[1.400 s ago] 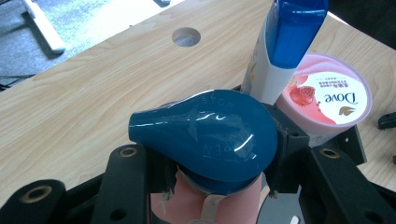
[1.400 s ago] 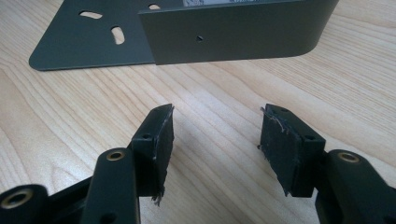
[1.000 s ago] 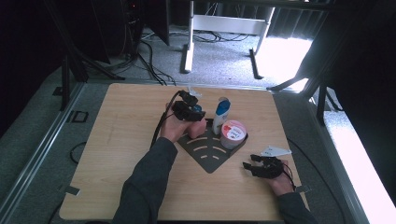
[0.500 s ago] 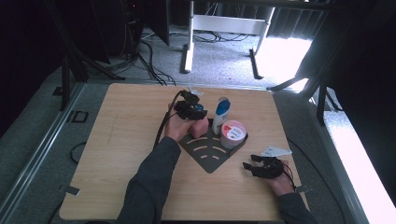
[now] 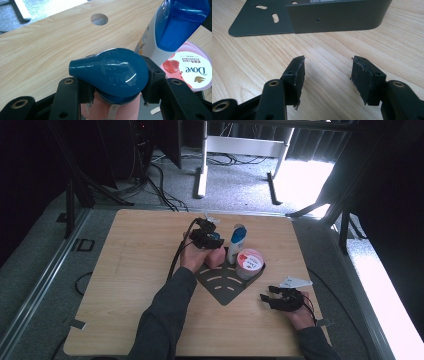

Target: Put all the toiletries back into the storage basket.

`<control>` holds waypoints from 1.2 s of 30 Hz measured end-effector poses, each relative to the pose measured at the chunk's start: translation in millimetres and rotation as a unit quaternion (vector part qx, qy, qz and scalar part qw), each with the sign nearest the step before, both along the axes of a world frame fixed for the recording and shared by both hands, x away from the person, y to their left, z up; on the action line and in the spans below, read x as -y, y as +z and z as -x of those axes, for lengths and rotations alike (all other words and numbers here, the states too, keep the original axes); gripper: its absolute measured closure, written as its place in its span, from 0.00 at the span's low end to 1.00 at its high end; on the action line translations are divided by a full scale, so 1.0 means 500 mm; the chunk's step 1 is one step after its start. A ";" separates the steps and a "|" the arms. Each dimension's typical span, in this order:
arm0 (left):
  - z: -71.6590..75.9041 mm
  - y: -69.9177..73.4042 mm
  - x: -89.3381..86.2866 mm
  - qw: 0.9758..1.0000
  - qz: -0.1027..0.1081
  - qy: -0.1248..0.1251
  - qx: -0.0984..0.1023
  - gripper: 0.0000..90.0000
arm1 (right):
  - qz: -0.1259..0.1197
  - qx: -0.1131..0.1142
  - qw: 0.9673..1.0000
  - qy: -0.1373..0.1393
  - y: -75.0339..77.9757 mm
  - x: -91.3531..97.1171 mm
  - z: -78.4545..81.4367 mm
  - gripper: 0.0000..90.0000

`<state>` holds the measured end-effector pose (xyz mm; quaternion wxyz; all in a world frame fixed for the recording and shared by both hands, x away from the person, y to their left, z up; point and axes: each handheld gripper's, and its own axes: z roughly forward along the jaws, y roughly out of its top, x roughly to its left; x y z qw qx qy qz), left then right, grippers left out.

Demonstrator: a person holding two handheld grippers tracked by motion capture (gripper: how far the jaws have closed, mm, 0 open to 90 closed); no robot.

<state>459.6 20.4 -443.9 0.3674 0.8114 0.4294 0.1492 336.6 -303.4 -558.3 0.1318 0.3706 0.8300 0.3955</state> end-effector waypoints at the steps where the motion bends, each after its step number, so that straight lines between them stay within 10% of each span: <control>1: 0.000 -0.001 0.001 1.000 0.001 0.001 -0.001 0.58 | 0.000 0.000 1.000 0.000 0.000 0.000 0.000 0.49; 36: 0.006 -0.014 0.027 1.000 -0.020 -0.004 0.013 0.58 | 0.001 0.000 1.000 0.000 0.000 0.000 0.001 0.49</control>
